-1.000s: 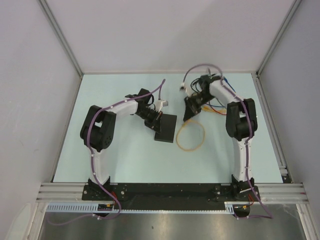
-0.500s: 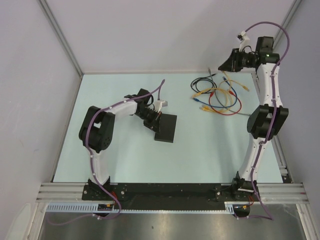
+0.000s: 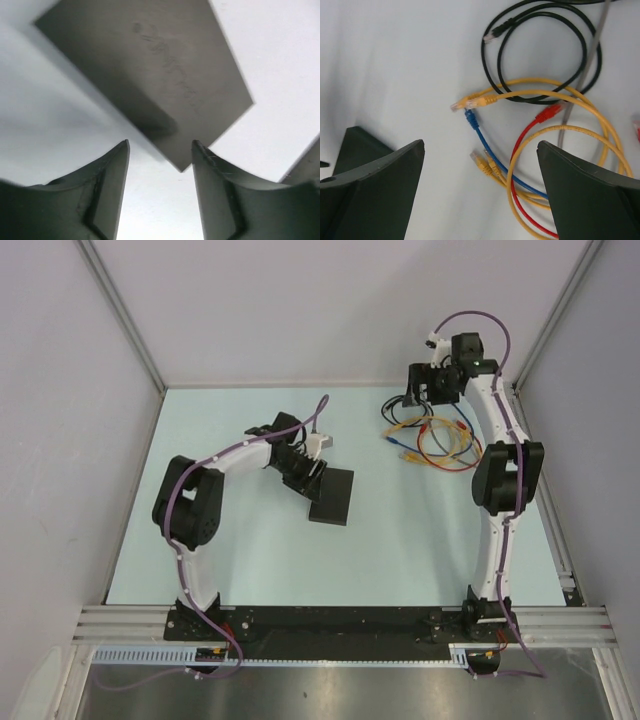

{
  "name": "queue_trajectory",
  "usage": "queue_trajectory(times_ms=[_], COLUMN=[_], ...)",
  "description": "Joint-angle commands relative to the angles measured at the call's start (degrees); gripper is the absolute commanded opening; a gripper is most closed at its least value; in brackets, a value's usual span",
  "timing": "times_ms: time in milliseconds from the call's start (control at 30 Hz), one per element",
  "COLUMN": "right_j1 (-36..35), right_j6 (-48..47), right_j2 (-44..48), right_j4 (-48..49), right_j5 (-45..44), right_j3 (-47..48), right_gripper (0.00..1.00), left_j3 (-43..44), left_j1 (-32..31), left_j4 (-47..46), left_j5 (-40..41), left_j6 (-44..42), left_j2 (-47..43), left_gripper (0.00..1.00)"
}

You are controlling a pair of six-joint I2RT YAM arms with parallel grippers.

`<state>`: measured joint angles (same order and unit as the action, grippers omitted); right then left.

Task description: Pull the plug from the switch port

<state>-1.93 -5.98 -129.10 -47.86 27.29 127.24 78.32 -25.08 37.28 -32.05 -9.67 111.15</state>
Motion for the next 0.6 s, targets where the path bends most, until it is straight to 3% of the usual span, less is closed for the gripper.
queue_trajectory(times_ms=[0,33,67,300,433,567], right_j1=[-5.35,-6.06,-7.11,-11.24,-12.57,-12.66], right_j6=[2.63,2.81,2.9,9.3,11.42,11.96], right_j2=[7.63,8.59,10.25,19.58,25.29,28.72], right_j4=[4.87,4.88,4.96,6.46,6.55,6.28], right_j5=[-17.43,-18.23,-18.15,-26.21,-30.01,-30.63], right_j3=[-3.39,-4.1,-4.98,-16.48,-24.13,-25.11], right_gripper=[1.0,1.0,1.0,1.0,1.0,1.0], left_j3=[0.86,1.13,1.39,2.01,3.24,6.91], left_j1=[-0.23,-0.23,-0.23,-0.14,0.82,5.64], left_j4=[-0.89,-0.54,-0.36,0.16,1.13,3.06], left_j5=[10.33,11.21,12.09,18.42,18.78,15.8], left_j6=[-1.49,-1.75,-2.02,-0.97,1.31,3.86], left_j2=[-3.22,-3.31,-3.57,-5.86,-8.4,-11.04], left_gripper=[0.7,0.72,0.99,1.0,0.99,1.0])
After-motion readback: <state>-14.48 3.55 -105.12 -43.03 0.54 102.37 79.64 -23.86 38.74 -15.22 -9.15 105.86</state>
